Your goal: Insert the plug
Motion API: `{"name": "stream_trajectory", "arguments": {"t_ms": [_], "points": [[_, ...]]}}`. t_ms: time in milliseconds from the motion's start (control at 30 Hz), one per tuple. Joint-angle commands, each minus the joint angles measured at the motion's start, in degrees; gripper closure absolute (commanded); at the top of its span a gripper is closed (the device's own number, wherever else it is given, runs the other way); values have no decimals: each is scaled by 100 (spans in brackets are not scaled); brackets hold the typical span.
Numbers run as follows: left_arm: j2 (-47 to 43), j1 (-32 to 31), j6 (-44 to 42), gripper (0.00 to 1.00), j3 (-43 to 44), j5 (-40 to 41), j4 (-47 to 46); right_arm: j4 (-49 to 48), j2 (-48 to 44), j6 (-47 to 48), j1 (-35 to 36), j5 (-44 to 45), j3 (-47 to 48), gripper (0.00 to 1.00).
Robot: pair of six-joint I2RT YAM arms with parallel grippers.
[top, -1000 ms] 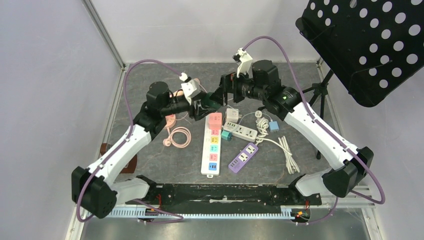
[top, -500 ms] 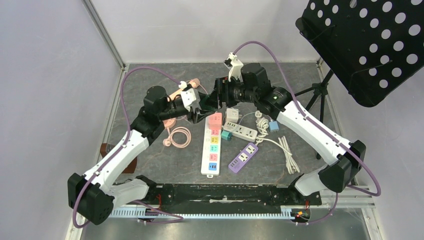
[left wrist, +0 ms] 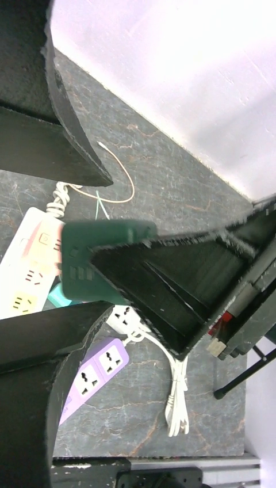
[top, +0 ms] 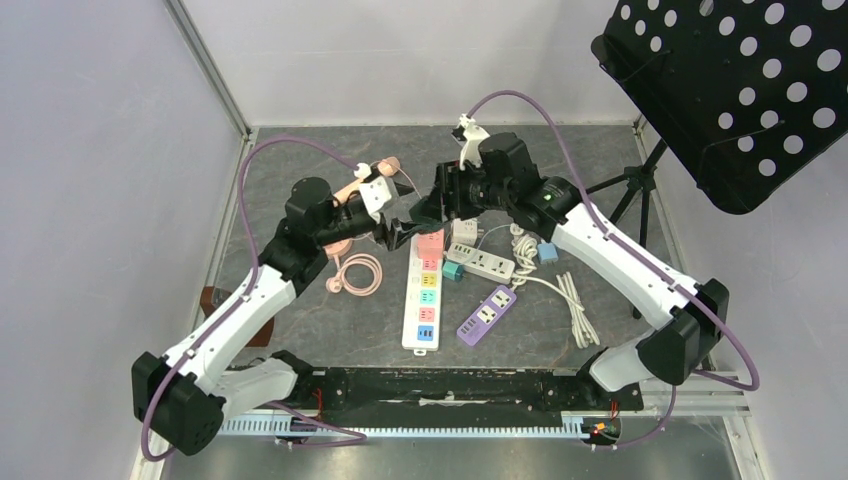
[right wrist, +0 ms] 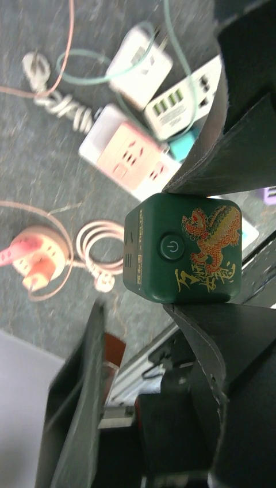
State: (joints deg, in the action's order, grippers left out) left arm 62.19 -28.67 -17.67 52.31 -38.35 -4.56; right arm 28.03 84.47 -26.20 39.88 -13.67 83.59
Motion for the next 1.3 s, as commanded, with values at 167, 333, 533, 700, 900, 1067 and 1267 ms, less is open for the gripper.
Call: {"name": "stream_trajectory", "arguments": {"t_ms": [167,333,533,700,900,1067,1267], "points": [[-1329,-9,1564,20,-1188,1472,-1708,1042,-1230,1767,-833,226,-1049,100],[-1591,-7,2063,19,-1525,1743,-1597,1240,-1937,2961,-833,147,-2423,100],[-1590,-12,2315,19,-1750,1690,-1439,1393,-2097,3589,-826,71,-3271,100],[-1499,-7,2347,20,-1840,1743,-1424,1104,-2135,3737,-781,-385,-3665,100],[-1313,-8,2290,20,-1812,1751,-1349,653,-2074,3633,-561,-372,-3847,100],[-1259,-8,2190,20,-1771,1800,-1280,407,-2123,3494,-381,-238,-3833,100],[-1194,-9,2112,20,-1776,1817,-1182,332,-2187,2924,-246,299,-3935,100]]}}
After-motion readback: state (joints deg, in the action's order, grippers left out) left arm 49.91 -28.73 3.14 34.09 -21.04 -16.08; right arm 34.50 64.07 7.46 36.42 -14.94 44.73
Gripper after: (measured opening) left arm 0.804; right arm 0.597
